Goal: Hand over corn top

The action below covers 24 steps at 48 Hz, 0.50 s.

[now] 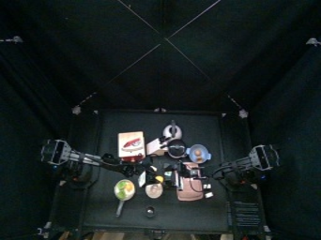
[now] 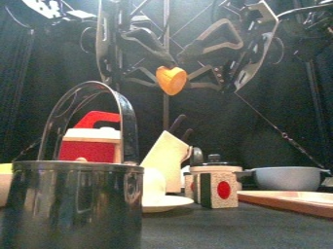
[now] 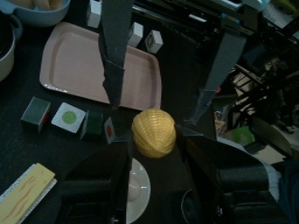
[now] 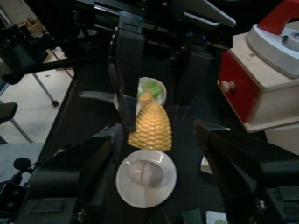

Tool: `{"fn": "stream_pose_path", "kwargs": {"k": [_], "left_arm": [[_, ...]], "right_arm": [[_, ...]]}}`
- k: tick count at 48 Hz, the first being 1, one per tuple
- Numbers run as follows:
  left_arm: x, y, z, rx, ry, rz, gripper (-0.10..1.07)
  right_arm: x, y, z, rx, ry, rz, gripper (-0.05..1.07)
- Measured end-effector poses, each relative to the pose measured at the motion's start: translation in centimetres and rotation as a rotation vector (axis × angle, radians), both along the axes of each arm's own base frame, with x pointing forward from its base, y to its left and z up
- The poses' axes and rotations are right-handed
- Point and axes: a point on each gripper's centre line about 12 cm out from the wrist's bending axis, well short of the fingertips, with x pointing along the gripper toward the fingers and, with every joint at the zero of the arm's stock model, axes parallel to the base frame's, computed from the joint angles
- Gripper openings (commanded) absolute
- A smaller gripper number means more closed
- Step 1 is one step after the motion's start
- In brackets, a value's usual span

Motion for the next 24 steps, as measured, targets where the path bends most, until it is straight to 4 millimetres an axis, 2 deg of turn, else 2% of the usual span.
{"fn": "stream_pose_path", "kwargs": {"k": [24], "left_arm": [[0.4,0.4,0.1,0.0,-0.005,0.011,0.59]], "right_arm": [[1.6,0.1,-1.8,0.015,0.091,-0.011,0.98]]}}
